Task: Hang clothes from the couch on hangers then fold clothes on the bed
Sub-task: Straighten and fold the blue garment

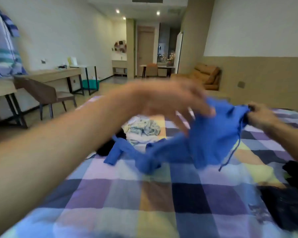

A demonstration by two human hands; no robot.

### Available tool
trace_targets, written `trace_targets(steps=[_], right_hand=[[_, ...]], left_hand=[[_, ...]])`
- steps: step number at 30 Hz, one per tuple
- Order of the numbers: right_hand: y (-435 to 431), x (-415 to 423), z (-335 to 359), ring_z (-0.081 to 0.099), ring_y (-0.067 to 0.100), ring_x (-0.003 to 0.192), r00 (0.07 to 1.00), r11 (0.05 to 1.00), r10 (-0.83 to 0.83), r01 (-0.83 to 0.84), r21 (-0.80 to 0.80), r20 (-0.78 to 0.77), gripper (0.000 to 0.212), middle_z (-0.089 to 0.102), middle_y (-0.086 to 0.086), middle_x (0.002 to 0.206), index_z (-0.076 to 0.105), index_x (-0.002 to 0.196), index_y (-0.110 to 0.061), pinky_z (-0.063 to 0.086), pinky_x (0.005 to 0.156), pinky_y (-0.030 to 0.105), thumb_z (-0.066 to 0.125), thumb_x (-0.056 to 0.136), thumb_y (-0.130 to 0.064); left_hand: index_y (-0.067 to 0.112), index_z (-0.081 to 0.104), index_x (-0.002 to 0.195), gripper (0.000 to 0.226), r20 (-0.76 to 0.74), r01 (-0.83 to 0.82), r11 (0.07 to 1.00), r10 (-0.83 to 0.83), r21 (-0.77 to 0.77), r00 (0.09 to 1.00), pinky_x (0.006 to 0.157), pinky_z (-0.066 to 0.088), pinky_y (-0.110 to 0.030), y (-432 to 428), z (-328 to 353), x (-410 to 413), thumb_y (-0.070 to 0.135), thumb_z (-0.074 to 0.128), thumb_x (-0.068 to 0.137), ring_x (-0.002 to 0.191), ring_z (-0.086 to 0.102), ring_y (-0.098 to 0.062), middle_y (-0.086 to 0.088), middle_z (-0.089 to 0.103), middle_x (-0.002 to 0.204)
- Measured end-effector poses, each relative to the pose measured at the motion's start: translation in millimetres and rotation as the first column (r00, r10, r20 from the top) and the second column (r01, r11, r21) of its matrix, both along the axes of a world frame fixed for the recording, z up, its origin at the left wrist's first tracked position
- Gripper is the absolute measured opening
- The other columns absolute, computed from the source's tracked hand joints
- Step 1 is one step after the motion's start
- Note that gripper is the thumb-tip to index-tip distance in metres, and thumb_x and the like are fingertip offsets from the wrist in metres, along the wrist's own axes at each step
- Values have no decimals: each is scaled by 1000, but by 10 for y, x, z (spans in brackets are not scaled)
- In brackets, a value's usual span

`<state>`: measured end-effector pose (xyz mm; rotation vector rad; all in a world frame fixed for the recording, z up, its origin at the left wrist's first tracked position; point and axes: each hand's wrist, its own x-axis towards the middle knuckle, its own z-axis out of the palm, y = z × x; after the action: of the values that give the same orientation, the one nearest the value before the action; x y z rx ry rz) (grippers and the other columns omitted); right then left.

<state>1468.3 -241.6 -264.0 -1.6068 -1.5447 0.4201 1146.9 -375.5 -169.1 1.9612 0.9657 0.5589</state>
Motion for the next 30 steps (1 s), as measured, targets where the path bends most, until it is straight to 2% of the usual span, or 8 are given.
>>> trace_targets(steps=[4,6,10,14,17,21,26,30], right_hand=[[-152,317,-890,57,35,88,946,929,-146,231,-288,289,17,63,21,98,65,99,-2,45,78,41,61,83,2],[-340,180,-1021,58,33,89,948,946,-198,251,-204,249,34,63,19,109,58,118,-5,45,77,39,63,85,2],[-905,-657,-1226,58,22,78,970,970,242,-242,12,36,13,65,11,92,60,92,-9,43,66,26,72,87,-7],[-1333,-1352,-1655,50,7,95,654,770,638,-535,-348,406,56,53,-13,104,52,100,-32,40,82,30,59,64,-75],[-1205,-1472,-2012,50,15,103,563,851,515,-425,-308,646,37,46,-12,104,43,96,-34,35,77,36,38,73,-63],[-864,-1381,-1815,49,8,69,847,851,518,-497,-169,118,21,50,-8,71,49,78,-17,40,66,31,58,80,-37],[-741,-1254,-1189,46,12,69,793,838,423,-526,-144,-438,12,49,3,72,56,76,-12,37,62,24,58,87,-16],[-748,-1239,-1291,69,12,86,778,857,306,-476,-196,-549,17,75,1,93,72,90,-16,51,83,26,58,97,-10]], left_hand=[[7,63,121,34,-396,52,971,47,235,917,94,50,-38,182,-1276,-140,23,67,90,102,61,-22,-7,67,116],[9,61,124,38,-510,33,942,151,334,847,97,45,-41,355,-1791,-413,19,64,88,111,56,-25,-7,58,122],[19,54,131,62,-598,90,943,127,320,792,101,42,-44,498,-2588,-667,32,79,76,121,48,-27,-5,50,131],[27,55,123,53,-511,31,848,289,529,810,92,42,-37,579,-3090,-700,42,57,72,115,55,-22,4,56,124],[26,55,102,25,-185,-189,741,391,644,902,82,40,-34,649,-3284,-724,28,50,78,96,61,-23,6,64,101],[22,61,95,4,115,-392,832,378,393,919,76,46,-32,823,-3170,-765,23,59,92,83,63,-10,6,66,86],[10,58,92,37,418,-222,973,228,-63,879,72,41,-19,749,-2528,-722,47,59,86,79,52,-5,6,58,81],[18,57,88,39,141,-333,897,304,290,942,71,40,-23,751,-2504,-624,56,58,83,71,50,-2,16,58,77]])
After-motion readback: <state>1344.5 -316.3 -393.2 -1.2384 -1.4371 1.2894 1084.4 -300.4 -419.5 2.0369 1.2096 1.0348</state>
